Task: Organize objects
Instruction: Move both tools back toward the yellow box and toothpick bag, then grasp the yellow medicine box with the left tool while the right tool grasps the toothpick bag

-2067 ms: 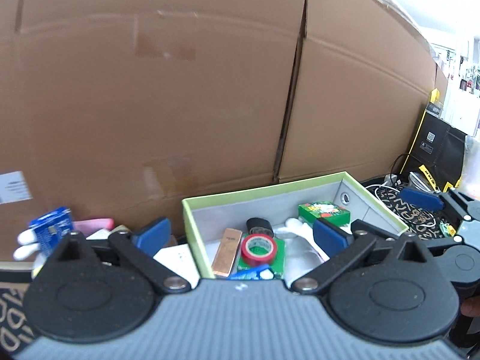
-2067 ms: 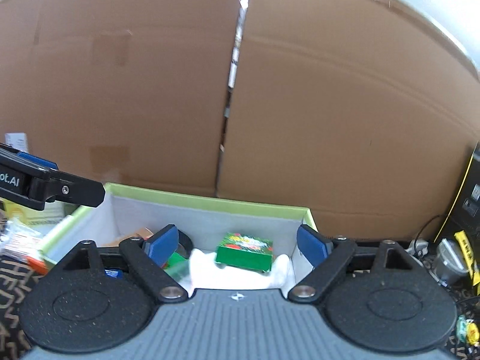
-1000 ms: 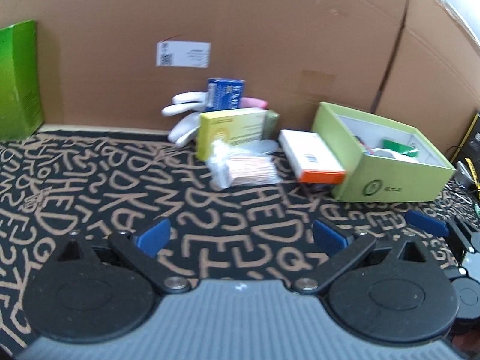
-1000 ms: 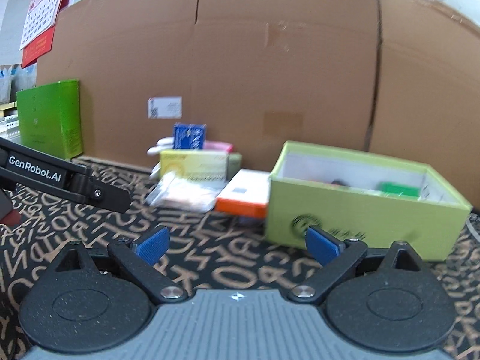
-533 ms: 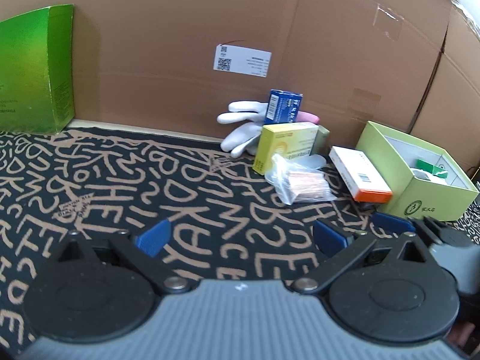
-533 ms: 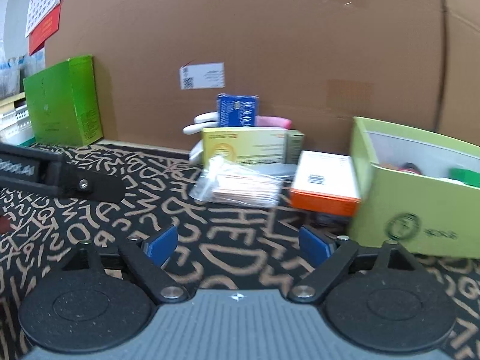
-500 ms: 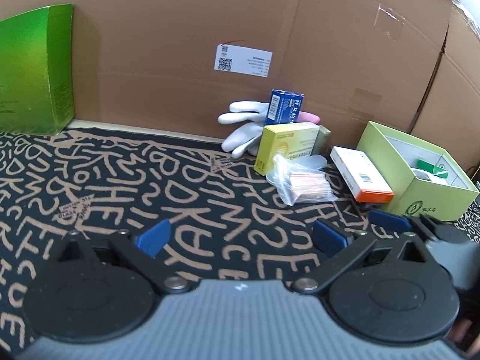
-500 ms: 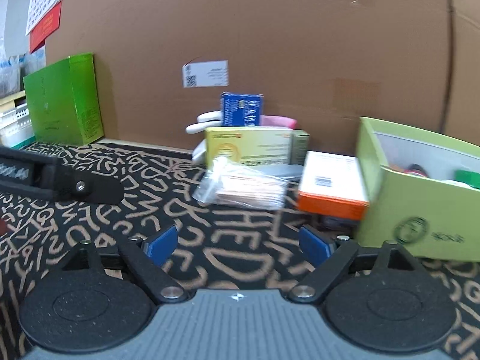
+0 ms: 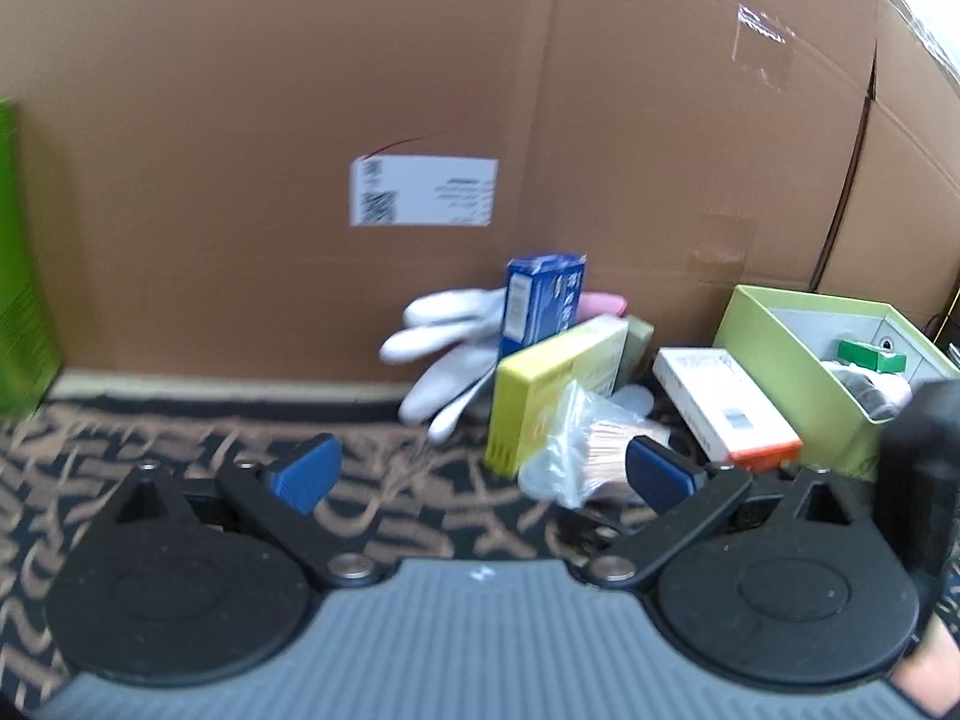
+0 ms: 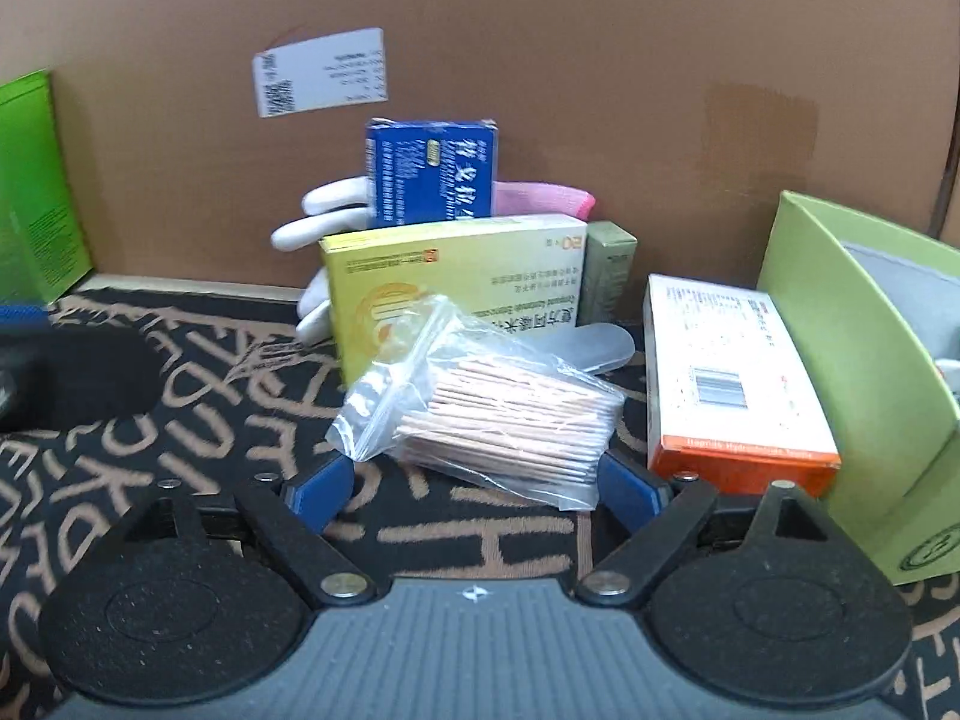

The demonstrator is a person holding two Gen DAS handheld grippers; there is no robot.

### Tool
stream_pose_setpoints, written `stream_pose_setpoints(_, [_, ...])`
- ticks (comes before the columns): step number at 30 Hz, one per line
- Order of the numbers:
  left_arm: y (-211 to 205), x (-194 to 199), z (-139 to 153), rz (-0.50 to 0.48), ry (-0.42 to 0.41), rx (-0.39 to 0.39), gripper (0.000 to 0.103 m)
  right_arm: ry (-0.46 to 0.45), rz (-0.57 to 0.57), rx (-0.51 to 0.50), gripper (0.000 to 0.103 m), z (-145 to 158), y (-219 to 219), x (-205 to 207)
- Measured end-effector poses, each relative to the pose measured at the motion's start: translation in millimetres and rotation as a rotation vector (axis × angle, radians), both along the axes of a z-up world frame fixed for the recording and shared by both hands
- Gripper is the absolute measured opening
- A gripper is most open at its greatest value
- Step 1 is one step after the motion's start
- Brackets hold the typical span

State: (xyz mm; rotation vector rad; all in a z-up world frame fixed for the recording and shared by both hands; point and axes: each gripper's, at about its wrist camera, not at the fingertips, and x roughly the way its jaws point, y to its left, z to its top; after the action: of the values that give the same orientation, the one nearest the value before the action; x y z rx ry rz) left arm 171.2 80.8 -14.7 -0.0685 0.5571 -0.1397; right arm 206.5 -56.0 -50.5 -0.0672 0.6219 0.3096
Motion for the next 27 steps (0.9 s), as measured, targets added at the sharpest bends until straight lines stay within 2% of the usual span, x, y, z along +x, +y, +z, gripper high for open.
stream_pose_setpoints(1, [-3,8,-1,-0.007,-0.008,0.014,0.101,-0.007,-0.001,0.018,0.075,1,-4,-2])
stream_pose_setpoints(2, [-7,17,-3,-0.011,-0.012,0.029,0.098,-0.014,-0.004,0.026,0.05,2,-7,-3])
stream_pose_setpoints(3, [-11,25,-5,-0.015,-0.013,0.043,0.096,-0.015,-0.002,0.024,0.04,2,-10,-4])
stream_pose_setpoints(4, [-14,33,-7,-0.021,-0.014,0.051,0.095,-0.012,0.007,0.027,0.035,3,-13,-5])
stream_pose_setpoints(7, [-20,56,-14,-0.026,0.002,0.054,0.087,-0.008,0.024,0.04,0.035,3,-24,-14])
stream_pose_setpoints(10, [-22,75,-21,-0.043,0.048,0.029,0.069,-0.006,0.035,0.053,0.035,4,-30,-21])
stream_pose_setpoints(11, [-23,79,-23,-0.052,0.065,0.021,0.058,0.0,0.045,0.063,0.041,5,-31,-22])
stream_pose_setpoints(12, [-23,82,-26,-0.059,0.082,0.014,0.046,0.004,0.058,0.074,0.06,5,-32,-24])
stream_pose_setpoints(13, [-23,84,-28,-0.072,0.098,-0.004,0.039,0.004,0.067,0.083,0.071,6,-31,-24])
stream_pose_setpoints(14, [-23,85,-29,-0.079,0.106,-0.015,0.036,-0.002,0.071,0.087,0.084,6,-30,-24])
stream_pose_setpoints(18, [-22,72,-27,-0.11,0.109,-0.006,0.027,-0.014,0.084,0.042,0.086,7,-17,-18])
stream_pose_setpoints(21, [-18,56,-22,-0.116,0.094,-0.005,0.024,0.0,0.082,0.004,0.088,4,-6,-8])
stream_pose_setpoints(23, [-13,43,-17,-0.107,0.088,-0.003,0.024,0.01,0.082,0.017,0.088,2,-4,-4])
stream_pose_setpoints(24, [-10,37,-15,-0.104,0.091,-0.002,0.023,0.007,0.08,0.026,0.086,2,-4,-3])
stream_pose_setpoints(25, [-8,30,-15,-0.1,0.099,-0.002,0.023,0.005,0.079,0.038,0.076,3,-7,-4])
stream_pose_setpoints(26, [-5,24,-13,-0.101,0.107,-0.006,0.022,0.011,0.078,0.046,0.072,4,-10,-6])
stream_pose_setpoints(27, [-3,17,-13,-0.105,0.116,-0.011,0.021,0.017,0.082,0.047,0.072,5,-14,-10])
